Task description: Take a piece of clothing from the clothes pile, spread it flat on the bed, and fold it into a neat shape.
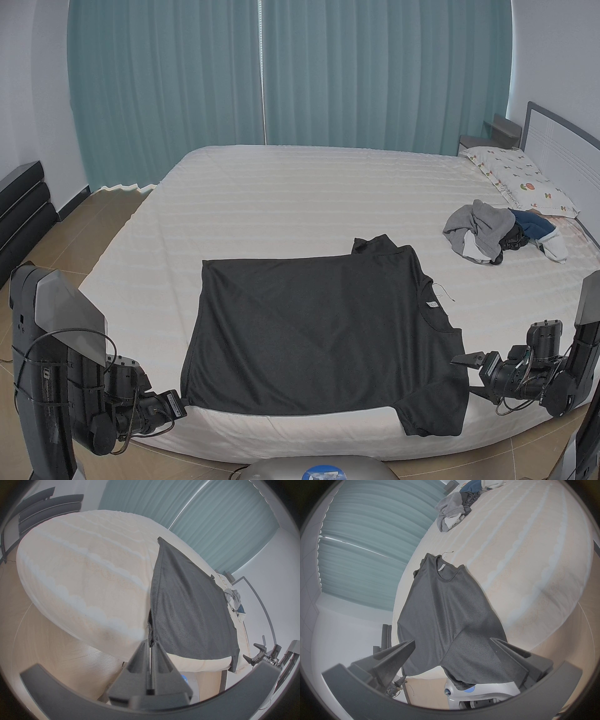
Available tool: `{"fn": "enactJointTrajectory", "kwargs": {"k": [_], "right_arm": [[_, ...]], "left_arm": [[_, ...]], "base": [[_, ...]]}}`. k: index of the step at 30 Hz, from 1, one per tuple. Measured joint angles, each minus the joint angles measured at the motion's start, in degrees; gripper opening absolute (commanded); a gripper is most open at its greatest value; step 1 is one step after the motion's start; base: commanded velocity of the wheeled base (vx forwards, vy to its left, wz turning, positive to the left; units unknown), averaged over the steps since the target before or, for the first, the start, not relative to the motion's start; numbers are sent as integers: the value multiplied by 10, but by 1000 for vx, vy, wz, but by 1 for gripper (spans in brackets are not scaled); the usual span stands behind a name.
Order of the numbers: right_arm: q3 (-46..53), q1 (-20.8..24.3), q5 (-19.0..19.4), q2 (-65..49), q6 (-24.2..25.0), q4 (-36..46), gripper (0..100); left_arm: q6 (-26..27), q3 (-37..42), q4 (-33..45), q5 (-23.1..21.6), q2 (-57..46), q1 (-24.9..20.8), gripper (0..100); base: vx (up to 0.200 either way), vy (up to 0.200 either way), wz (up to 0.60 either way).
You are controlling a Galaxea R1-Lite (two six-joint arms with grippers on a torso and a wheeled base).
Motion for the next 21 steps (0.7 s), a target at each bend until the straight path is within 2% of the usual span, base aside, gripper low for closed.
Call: {"fn": "enactJointTrajectory", "kwargs": {"k": [7, 13, 21], "right_arm": [[4, -1, -1, 0, -22, 0, 100], [9, -2, -6, 13, -62, 0, 100], [-19, -12, -8, 46, -77, 1, 100]], "left_arm": [[0, 20, -6, 4, -6, 8, 0], [0, 23, -7, 29, -9, 14, 0], [-23, 24, -10, 24, -9, 16, 0]], "base": [[0, 0, 0], [0, 0, 0], [0, 0, 0]]}}
